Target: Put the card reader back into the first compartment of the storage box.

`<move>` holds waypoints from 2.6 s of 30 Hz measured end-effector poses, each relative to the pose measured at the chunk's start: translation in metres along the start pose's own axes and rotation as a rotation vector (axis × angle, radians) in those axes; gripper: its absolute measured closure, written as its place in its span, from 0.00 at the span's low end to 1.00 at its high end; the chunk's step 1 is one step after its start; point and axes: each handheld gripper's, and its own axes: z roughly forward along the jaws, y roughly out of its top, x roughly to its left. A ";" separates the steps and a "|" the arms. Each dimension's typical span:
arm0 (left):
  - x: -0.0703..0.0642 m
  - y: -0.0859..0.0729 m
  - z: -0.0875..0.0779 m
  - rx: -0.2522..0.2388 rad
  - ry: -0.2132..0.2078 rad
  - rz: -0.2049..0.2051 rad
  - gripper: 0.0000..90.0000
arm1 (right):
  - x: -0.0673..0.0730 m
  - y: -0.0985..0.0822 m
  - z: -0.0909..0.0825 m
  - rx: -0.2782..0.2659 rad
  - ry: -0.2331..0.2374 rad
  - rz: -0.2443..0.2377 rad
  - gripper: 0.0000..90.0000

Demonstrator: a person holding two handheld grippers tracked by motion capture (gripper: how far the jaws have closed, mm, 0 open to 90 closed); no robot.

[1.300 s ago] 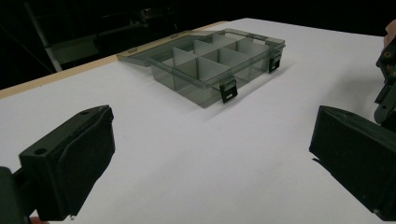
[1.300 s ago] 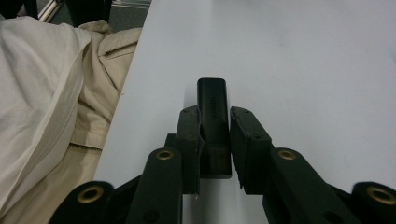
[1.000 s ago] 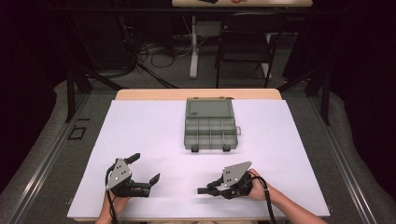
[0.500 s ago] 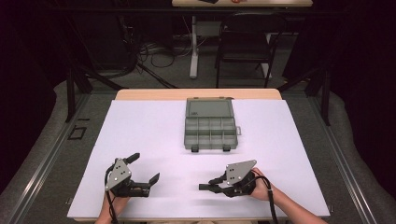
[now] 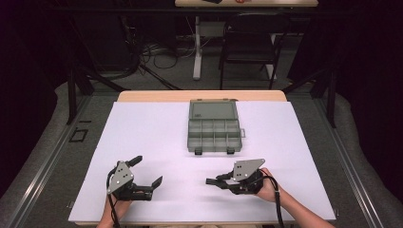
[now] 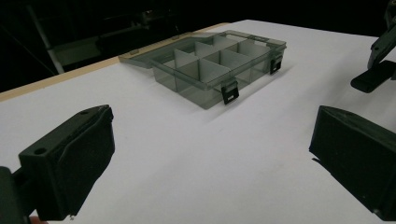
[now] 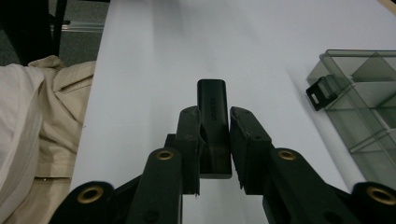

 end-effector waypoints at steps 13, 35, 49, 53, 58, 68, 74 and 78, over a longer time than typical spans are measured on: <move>0.000 0.000 0.000 0.000 -0.002 0.004 0.00 | -0.009 -0.002 -0.008 -0.007 -0.061 0.045 0.82; 0.001 0.000 0.001 0.001 -0.004 0.004 0.00 | -0.021 -0.001 -0.022 -0.031 -0.168 0.094 0.82; 0.001 0.000 0.002 0.002 -0.008 0.003 0.00 | -0.025 0.001 -0.026 -0.039 -0.218 0.097 0.82; 0.001 0.000 0.002 0.000 -0.008 0.002 0.00 | -0.027 0.002 -0.028 -0.044 -0.237 0.108 0.82; 0.001 0.000 0.002 0.000 -0.006 0.002 0.00 | -0.028 0.003 -0.030 -0.048 -0.261 0.111 0.82; 0.002 0.000 0.001 -0.002 -0.004 -0.001 0.00 | -0.034 0.006 -0.031 -0.049 -0.291 0.126 0.82; 0.001 0.001 0.002 -0.002 -0.003 0.001 0.00 | -0.039 0.008 -0.029 -0.037 -0.303 0.130 0.82; 0.002 0.000 0.003 0.001 0.000 0.000 0.00 | -0.043 0.012 -0.027 -0.036 -0.303 0.131 0.82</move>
